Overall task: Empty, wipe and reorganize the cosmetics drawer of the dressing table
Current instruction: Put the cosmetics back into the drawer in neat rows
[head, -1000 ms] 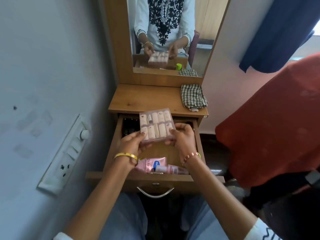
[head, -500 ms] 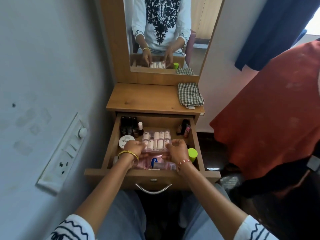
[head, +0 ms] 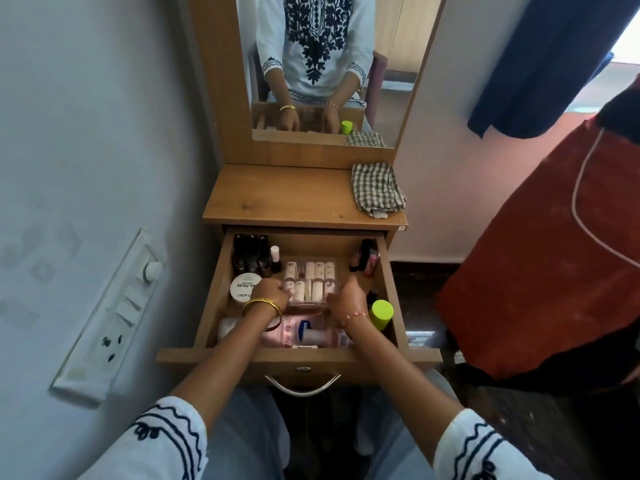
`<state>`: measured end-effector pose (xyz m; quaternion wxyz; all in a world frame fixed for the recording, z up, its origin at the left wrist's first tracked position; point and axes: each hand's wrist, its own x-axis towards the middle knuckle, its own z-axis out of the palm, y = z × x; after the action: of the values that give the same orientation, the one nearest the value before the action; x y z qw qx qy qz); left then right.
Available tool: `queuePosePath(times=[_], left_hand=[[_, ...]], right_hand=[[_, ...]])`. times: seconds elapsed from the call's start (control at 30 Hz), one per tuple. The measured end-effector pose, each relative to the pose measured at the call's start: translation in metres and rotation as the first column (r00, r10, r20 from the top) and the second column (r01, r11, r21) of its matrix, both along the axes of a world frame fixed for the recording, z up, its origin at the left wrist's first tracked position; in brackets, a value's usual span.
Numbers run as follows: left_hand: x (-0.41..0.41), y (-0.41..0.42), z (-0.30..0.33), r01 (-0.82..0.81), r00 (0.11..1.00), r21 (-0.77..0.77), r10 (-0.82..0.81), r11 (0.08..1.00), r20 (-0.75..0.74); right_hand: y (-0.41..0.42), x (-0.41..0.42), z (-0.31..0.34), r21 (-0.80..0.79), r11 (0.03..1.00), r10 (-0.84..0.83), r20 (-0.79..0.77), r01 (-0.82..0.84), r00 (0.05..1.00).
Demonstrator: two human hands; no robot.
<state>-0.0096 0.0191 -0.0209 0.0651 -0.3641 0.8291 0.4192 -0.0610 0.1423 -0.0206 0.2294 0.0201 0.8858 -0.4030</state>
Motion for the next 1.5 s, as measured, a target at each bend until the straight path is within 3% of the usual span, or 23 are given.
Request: queuePosePath(times=[0.27, 0.73, 1.5], left_hand=[[-0.004, 0.004, -0.006, 0.049, 0.999, -0.079, -0.049, 0.996, -0.003], [-0.004, 0.004, -0.010, 0.180, 0.976, -0.032, -0.182, 0.983, -0.117], [-0.005, 0.003, -0.017, 0.177, 0.982, 0.008, -0.176, 0.984, -0.062]], right_hand=[[0.000, -0.003, -0.002, 0.075, 0.995, 0.066, -0.001, -0.066, 0.998], [0.001, -0.007, -0.005, 0.096, 0.984, 0.155, -0.036, -0.151, 0.987], [0.004, -0.001, 0.002, 0.084, 0.959, 0.281, -0.141, -0.271, 0.949]])
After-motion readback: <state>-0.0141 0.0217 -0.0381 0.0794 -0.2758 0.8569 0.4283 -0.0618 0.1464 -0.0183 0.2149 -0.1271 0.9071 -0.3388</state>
